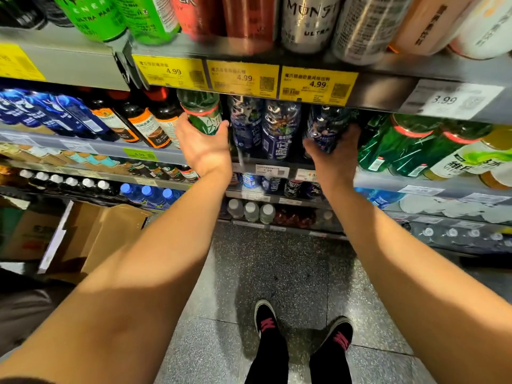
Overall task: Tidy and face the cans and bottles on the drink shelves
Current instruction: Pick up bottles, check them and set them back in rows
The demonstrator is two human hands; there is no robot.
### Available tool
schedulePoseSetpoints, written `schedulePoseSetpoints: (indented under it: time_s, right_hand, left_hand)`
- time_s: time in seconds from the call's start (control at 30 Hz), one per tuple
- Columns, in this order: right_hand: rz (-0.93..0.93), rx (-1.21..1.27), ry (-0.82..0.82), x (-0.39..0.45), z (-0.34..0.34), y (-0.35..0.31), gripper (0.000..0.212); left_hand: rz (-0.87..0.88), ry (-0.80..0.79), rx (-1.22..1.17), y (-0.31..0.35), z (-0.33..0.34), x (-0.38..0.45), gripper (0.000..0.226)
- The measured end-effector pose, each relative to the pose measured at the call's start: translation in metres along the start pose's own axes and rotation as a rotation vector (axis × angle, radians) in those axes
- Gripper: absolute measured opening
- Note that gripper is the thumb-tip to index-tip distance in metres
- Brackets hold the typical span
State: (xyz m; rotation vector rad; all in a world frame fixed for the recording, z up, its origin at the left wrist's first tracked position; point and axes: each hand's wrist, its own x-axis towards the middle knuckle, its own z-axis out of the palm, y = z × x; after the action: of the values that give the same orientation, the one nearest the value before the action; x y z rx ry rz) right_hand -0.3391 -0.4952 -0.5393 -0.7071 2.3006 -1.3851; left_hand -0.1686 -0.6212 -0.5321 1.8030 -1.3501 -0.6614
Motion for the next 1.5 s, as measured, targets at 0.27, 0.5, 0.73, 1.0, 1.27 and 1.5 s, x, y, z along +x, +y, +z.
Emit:
schedulePoseSetpoints:
  time_s: [0.27, 0.5, 0.73, 1.0, 1.27, 1.5]
  right_hand:
    - [-0.013, 0.043, -0.029, 0.008, 0.001, 0.002, 0.062]
    - [-0.027, 0.061, -0.071, 0.006, 0.002, -0.003, 0.061]
    - [-0.046, 0.024, -0.087, 0.008, 0.000, -0.002, 0.068]
    - [-0.043, 0.063, -0.096, 0.012, 0.000, 0.003, 0.069]
    - [-0.021, 0.088, -0.097, 0.009, 0.001, 0.003, 0.066]
    - [-0.027, 0.107, -0.097, 0.005, -0.003, -0.002, 0.062]
  left_hand:
    - [0.001, 0.003, -0.101, -0.003, -0.008, -0.006, 0.065]
    - [0.086, 0.124, -0.274, -0.024, -0.030, -0.011, 0.025]
    - [0.151, -0.017, -0.173, 0.000, -0.019, -0.008, 0.052]
    - [0.105, -0.013, 0.003, 0.002, -0.002, 0.005, 0.077]
    - [0.035, 0.071, -0.102, -0.008, -0.004, 0.000, 0.069]
    - [-0.162, 0.085, -0.432, -0.025, -0.022, -0.023, 0.079]
